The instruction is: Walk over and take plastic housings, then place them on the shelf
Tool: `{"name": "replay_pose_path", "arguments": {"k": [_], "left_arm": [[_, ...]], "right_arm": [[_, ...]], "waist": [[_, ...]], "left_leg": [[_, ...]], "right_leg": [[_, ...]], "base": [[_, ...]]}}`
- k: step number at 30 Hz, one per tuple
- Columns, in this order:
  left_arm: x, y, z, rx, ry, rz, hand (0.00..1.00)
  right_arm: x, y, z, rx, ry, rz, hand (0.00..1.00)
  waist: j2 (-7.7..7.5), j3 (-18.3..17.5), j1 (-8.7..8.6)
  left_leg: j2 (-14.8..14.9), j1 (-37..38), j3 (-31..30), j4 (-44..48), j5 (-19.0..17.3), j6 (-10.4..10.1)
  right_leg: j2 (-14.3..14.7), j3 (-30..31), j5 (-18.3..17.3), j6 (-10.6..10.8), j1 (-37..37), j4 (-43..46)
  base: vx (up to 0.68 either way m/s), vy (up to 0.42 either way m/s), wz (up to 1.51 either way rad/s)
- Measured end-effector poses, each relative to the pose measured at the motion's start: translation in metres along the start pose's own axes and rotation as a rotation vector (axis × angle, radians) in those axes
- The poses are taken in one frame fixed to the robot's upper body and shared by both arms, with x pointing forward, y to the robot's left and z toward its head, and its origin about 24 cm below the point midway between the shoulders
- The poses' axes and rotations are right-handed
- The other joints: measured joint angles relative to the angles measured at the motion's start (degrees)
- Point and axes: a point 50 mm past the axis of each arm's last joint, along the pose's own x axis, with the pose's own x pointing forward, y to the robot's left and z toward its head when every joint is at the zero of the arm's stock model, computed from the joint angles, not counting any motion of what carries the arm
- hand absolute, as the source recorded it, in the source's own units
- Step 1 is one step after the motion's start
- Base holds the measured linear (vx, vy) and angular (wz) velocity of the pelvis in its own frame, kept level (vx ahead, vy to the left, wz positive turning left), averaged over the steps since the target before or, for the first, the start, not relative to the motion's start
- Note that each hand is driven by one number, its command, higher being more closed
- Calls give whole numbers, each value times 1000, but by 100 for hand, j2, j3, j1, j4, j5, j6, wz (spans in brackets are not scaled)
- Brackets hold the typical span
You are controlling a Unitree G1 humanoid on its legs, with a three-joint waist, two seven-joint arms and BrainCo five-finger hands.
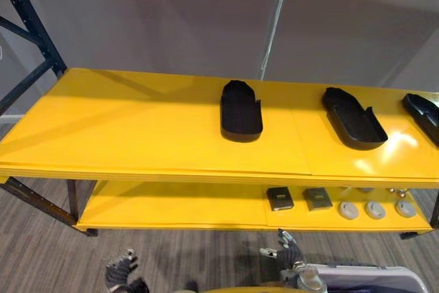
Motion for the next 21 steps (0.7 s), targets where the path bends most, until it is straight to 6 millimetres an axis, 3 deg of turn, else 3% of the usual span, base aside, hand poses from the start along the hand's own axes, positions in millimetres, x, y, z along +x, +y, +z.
{"name": "replay_pose_path", "arguments": {"k": [6, 14, 19, 21], "left_arm": [[-2, -17, -20, 160, 79, -91, 0], [6, -50, -3, 261, 16, -222, 0], [8, -49, 1, 285, 1, -224, 0], [10, -55, 8, 277, -22, -235, 0]], "right_arm": [[-1, -5, -11, 12, 49, -16, 0], [0, -16, -8, 32, 42, -64, 0], [5, -17, 2, 31, 14, -79, 0], [7, -17, 6, 31, 1, -85, 0]], "waist": [[95, 52, -139], [194, 146, -212], [348, 271, -261], [319, 296, -243]], "left_leg": [[7, 41, 87, 1, -18, 13], [23, 40, 309, 119, -173, 13], [222, -399, 616, 1602, -1051, -29], [192, -656, 385, 2046, -1135, -37]], "right_leg": [[9, 86, 0, 9, -2, -7], [19, 311, -57, -9, -134, 113], [167, 847, -275, -58, -419, 565], [225, 1091, -280, -65, -613, 713]], "base": [[0, -1, -8], [14, 2, -14], [64, 10, -47], [34, -14, -60]]}}
